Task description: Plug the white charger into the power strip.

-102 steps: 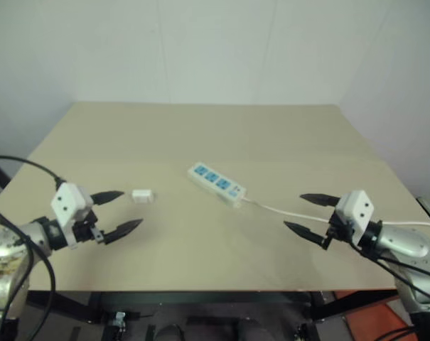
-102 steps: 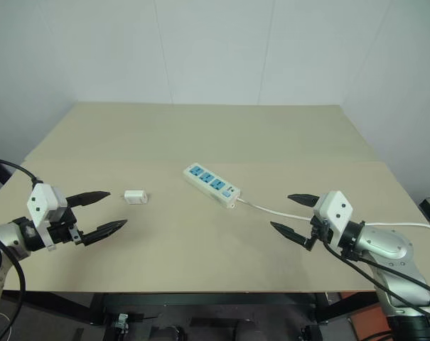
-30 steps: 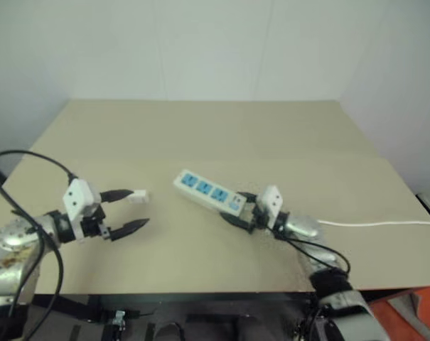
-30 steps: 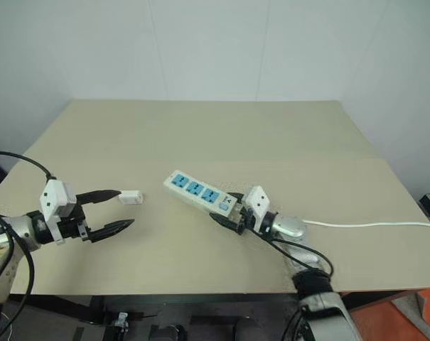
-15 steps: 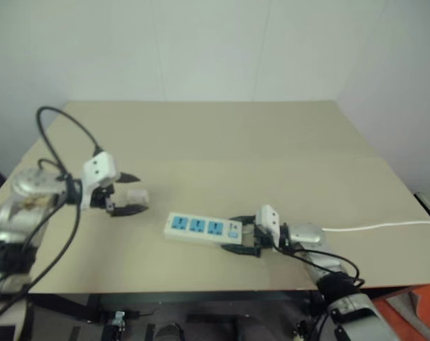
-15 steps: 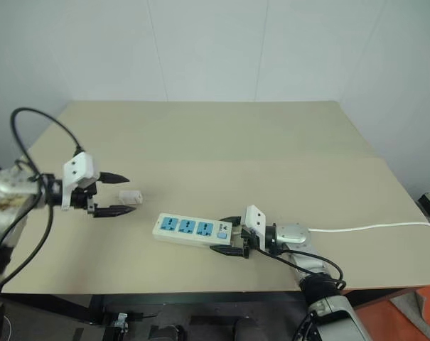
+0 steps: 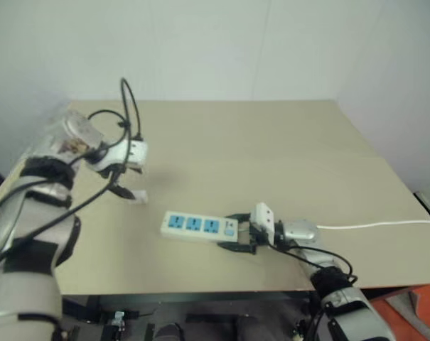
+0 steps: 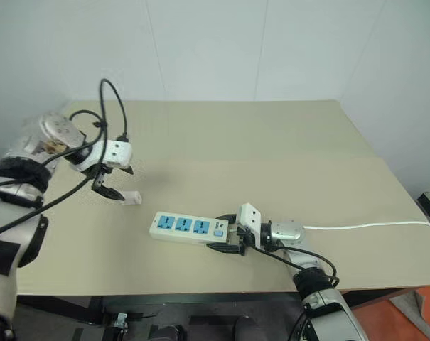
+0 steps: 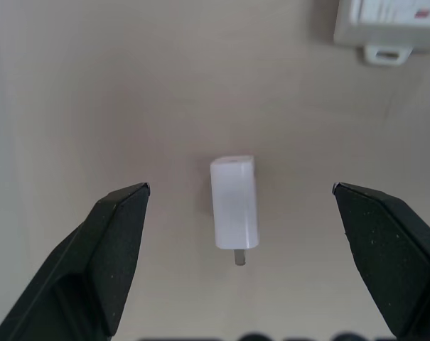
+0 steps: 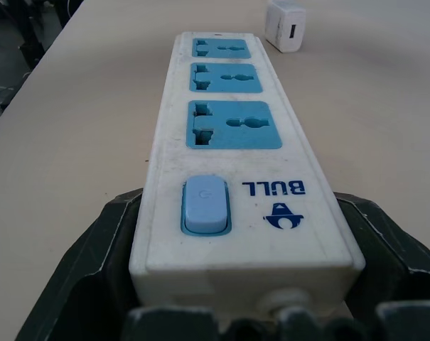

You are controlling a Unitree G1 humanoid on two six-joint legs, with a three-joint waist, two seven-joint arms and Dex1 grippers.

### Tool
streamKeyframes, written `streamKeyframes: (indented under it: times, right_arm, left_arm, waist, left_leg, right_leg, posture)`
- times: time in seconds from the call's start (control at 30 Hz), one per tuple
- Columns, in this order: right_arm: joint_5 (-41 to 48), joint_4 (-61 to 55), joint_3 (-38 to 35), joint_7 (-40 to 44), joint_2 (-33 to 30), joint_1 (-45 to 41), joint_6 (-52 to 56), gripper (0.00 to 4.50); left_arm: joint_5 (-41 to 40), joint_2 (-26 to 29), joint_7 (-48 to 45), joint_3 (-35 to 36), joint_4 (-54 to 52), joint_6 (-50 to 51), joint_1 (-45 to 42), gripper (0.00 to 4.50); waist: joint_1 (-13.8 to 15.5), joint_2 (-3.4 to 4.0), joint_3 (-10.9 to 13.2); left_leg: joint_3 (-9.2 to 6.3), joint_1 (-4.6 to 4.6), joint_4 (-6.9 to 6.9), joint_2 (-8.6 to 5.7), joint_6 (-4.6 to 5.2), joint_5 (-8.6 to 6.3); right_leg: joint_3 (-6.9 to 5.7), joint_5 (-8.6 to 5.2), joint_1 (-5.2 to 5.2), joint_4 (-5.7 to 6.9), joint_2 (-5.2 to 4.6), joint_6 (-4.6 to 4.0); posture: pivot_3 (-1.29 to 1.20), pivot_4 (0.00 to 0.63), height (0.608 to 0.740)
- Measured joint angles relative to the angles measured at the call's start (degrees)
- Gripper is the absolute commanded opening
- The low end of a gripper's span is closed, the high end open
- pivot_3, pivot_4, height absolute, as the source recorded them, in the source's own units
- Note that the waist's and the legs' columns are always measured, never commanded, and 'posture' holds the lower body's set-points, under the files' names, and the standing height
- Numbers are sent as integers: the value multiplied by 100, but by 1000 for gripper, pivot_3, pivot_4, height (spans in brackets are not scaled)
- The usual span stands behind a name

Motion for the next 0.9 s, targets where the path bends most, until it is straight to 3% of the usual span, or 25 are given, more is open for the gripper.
streamKeyframes:
  times: [0.27, 0.57, 0.8, 0.9]
  right_arm:
    - [3, -304, -34, -240, 13, 221, 78, 3437]
    - [8, -589, -33, -399, -4, 386, 257, 3437]
    - [8, -620, -32, -424, -2, 391, 323, 3437]
    - [8, -626, -31, -447, 8, 390, 344, 3437]
  left_arm:
    - [764, -606, 297, -306, 519, -211, -70, 4500]
    - [1427, -863, 1251, -517, 689, -133, -86, 4500]
    - [1519, -990, 1426, -514, 778, 22, -64, 4500]
    - [1566, -1018, 1455, -516, 789, 142, 16, 3879]
  waist:
    - [11, -4, 3]
    - [15, -8, 4]
    - [15, -8, 4]
    - [13, -8, 4]
  left_leg:
    - [-3, -4, 2, -1, 0, 0]
    - [-5, -4, 4, -3, 0, 0]
    - [-5, -4, 4, -3, 0, 0]
    - [-5, -3, 4, -3, 0, 0]
  right_leg:
    - [0, 0, 0, 3, 0, 1]
    - [0, 0, 0, 4, -1, 2]
    - [0, 1, 0, 5, -1, 2]
    - [0, 1, 0, 7, -1, 2]
  posture:
    - [0, 150, 740]
    - [0, 150, 740]
    - [0, 150, 740]
    - [0, 150, 740]
